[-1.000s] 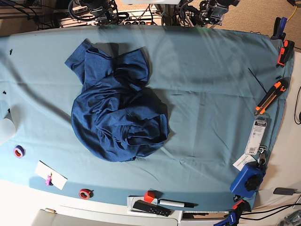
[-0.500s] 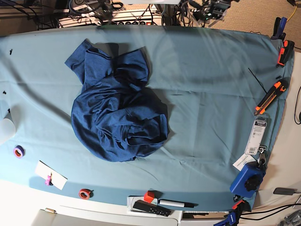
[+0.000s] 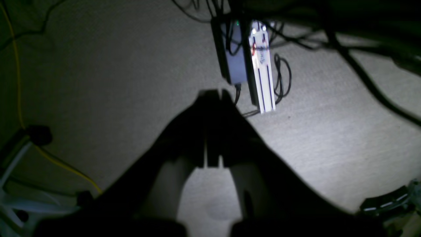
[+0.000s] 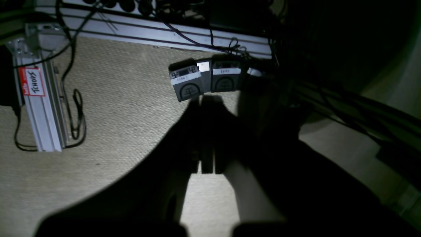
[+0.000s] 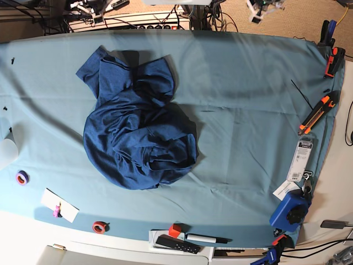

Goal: Layout the t-shirt on the table in an organized manner, then fold the t-shirt properly

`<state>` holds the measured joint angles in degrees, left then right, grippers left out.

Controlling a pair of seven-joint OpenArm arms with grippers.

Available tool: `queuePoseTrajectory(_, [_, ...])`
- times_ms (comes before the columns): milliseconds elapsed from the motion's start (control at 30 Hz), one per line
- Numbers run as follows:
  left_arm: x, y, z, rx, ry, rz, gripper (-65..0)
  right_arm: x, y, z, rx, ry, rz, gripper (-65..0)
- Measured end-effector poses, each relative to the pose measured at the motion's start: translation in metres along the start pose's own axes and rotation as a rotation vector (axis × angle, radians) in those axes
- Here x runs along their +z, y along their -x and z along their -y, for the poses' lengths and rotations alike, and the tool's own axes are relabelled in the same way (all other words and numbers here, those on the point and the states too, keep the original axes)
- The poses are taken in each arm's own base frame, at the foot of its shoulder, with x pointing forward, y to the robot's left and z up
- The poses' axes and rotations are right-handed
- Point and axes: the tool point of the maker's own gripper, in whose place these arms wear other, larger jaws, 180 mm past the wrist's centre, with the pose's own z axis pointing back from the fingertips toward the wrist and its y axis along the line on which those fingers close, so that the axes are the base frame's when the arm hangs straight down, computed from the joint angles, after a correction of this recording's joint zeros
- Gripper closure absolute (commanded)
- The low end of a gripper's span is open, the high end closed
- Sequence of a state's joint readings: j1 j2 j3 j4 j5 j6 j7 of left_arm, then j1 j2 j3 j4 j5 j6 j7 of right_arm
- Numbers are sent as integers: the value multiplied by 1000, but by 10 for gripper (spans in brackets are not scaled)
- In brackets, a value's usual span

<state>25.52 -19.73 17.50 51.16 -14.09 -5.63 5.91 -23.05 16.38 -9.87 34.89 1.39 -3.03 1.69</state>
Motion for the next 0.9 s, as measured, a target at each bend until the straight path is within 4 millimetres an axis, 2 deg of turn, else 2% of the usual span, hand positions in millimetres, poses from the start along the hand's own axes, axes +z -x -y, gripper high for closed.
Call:
queuePoseTrajectory(167, [27, 14, 17, -31, 42, 28, 0, 22, 5, 6, 42, 15, 55, 0])
queuePoseTrajectory(267, [51, 30, 26, -61, 71, 22, 0, 41, 0, 12, 77, 33, 132, 0])
queuePoseTrajectory(333, [66, 31, 30, -89, 86, 34, 0, 55, -7, 19, 102, 49, 184, 0])
queuePoseTrajectory(467, [99, 10, 37, -125, 116, 123, 0, 86, -31, 42, 153, 143, 314, 0])
queuePoseTrajectory(600, [136, -4, 29, -143, 93, 165, 0, 128, -59, 67, 203, 282, 469, 0])
queuePoseTrajectory(733, [175, -48, 15, -200, 63, 275, 0, 163, -95, 85, 216, 338, 588, 0])
queuePoseTrajectory(833, [202, -69, 10, -243, 59, 325, 0, 186, -120, 108, 182, 400, 659, 0])
queuePoseTrajectory(900, [217, -87, 9, -230, 72, 376, 0, 199, -134, 117, 170, 412, 697, 0])
